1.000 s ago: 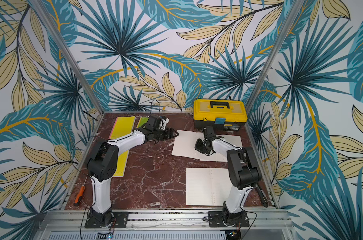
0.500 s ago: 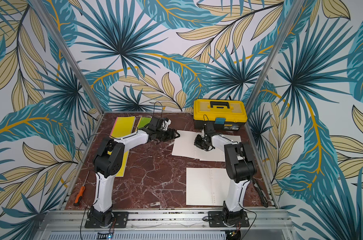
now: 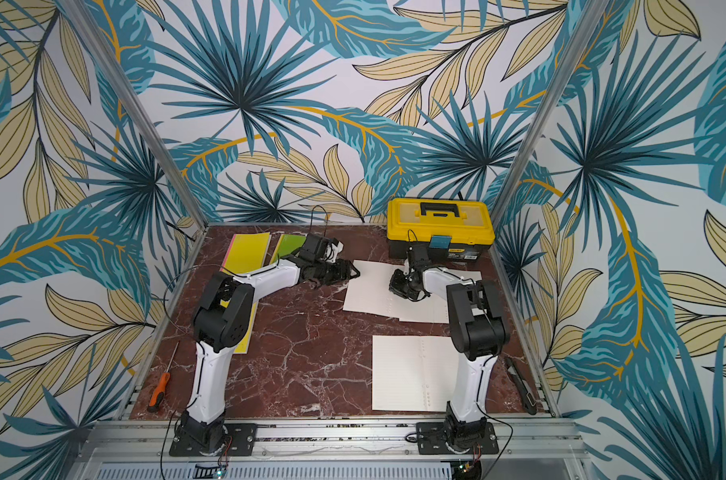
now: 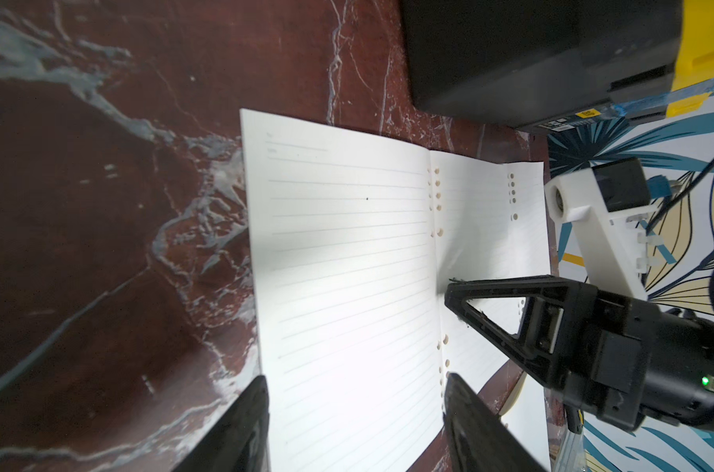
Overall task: Close the notebook
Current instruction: Move the notebook to the center of the board.
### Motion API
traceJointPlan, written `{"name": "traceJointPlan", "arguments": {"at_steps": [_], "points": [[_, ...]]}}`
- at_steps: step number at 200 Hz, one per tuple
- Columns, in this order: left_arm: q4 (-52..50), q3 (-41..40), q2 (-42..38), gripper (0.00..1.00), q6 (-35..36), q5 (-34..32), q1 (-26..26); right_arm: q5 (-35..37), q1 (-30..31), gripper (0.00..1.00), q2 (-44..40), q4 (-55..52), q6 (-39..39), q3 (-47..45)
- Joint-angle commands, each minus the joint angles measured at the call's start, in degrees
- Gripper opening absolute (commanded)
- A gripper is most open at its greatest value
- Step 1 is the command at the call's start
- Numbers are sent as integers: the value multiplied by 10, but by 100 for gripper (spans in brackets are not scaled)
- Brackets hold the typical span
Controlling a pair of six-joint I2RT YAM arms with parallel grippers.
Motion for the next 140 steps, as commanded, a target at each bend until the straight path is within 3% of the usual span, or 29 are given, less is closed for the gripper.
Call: {"name": "traceJointPlan", "arguments": {"at_steps": [1,89,140], "points": [[-21,18,9,69,14,-18,-1,-13,0,18,27,-35,-11,4],[-49,-19,-6,68,23,-25,10,-40,20,18,35,-51,-24,14],[-20,-97,-46,68,13,-28,28,-37,53,18,50,-59,-21,36]]}}
